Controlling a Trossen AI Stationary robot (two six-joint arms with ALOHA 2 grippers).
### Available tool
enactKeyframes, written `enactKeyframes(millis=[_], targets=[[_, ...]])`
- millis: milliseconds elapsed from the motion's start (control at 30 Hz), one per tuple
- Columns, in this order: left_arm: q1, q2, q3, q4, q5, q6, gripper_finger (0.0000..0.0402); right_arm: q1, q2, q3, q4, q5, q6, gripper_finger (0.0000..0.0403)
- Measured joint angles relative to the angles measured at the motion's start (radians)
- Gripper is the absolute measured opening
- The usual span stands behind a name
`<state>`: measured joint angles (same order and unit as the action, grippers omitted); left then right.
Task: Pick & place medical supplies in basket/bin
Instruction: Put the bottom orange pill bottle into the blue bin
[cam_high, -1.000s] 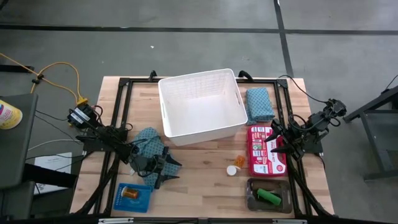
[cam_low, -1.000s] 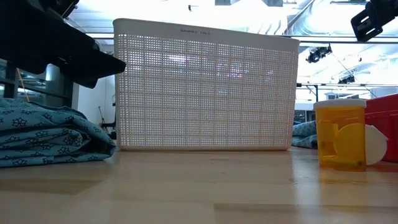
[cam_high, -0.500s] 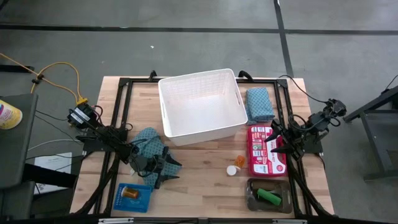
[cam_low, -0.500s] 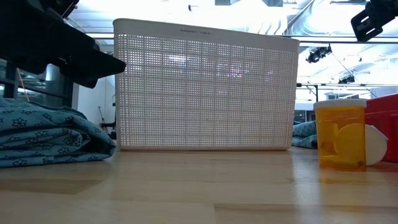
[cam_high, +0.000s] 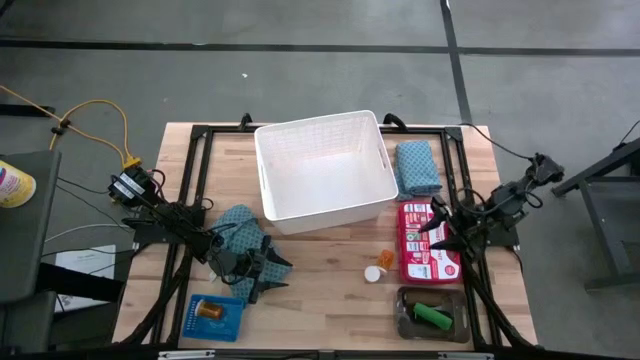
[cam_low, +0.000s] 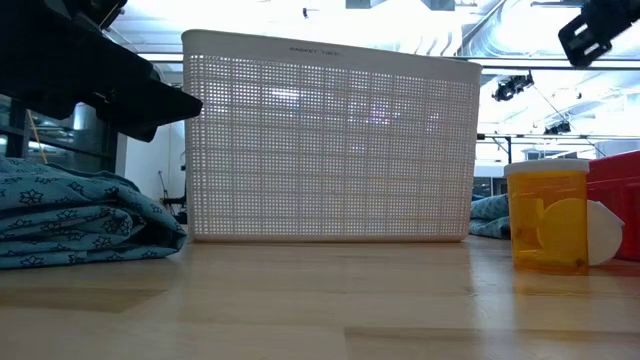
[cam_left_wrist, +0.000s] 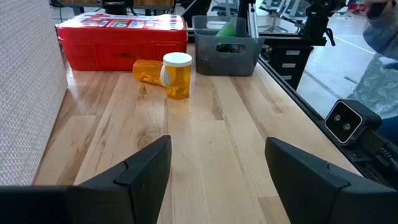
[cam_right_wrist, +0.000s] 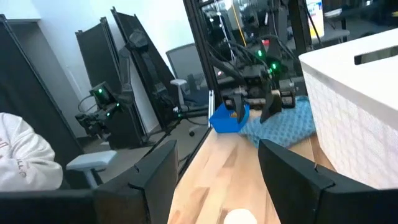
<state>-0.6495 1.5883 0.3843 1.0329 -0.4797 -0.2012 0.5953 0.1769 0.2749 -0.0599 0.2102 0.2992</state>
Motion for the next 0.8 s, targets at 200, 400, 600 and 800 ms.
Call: enactKeyframes(millis=[200,400,600,800], targets=[[0.000,0.000,0.000,0.000,0.000,0.000,0.0253,0.000,0.190,0.000,0.230,-0.008,-0.072,0.0211],[0.000,0.000,0.000,0.000,0.000,0.000,0.0253,0.000,0.369,0.040,0.342,-0.028,-0.104,0.0211],[0.000,0.000,0.000,0.000,0.000,0.000,0.0253,0.000,0.544,0.198,0.319,-0.038,-0.192,0.0211],[0.000,0.000,0.000,0.000,0.000,0.000,0.0253,-0.002,0.726,0.385,0.159,0.003,-0.256,0.0211]])
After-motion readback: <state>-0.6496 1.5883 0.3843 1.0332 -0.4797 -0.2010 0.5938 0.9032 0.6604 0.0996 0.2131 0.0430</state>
